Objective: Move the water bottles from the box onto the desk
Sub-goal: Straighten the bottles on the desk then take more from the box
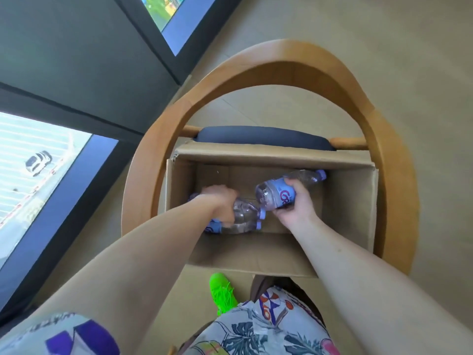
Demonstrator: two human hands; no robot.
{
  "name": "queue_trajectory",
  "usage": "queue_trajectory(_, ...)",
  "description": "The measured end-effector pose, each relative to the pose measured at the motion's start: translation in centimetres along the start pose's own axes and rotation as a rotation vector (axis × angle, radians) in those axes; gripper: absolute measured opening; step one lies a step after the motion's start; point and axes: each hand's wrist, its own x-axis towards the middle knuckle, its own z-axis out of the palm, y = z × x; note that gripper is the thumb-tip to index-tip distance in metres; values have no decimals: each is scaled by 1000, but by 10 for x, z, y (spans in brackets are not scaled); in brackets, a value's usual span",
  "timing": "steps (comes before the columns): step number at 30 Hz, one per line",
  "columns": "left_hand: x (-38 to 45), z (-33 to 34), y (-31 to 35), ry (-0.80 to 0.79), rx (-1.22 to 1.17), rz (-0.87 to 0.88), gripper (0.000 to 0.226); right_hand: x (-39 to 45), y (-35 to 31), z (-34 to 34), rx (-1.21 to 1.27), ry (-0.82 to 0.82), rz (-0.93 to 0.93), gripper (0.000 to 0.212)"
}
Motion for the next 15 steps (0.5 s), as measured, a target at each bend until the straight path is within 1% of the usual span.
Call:
queue_trajectory(2, -13, -1, -1, -49, -59, -12, 59, -13, 3, -3, 7, -30, -7, 39)
queue_trajectory(4, -25, 4, -2, -61, -114, -28, 58, -26, 6, -3, 5, -44, -8, 44)
queue_trajectory(7, -46, 10, -2, -29, -147, -20, 62, -50, 13, -4, -68, -71, -35, 40)
queue_trajectory(11, -78, 16, 1, 17, -158, -9, 74, -87, 21, -11, -110, -151, -81, 49)
queue_trajectory(15, -116, 22, 8, 129, -145, 10, 71, -130, 25, -21, -159, -231, -142, 39)
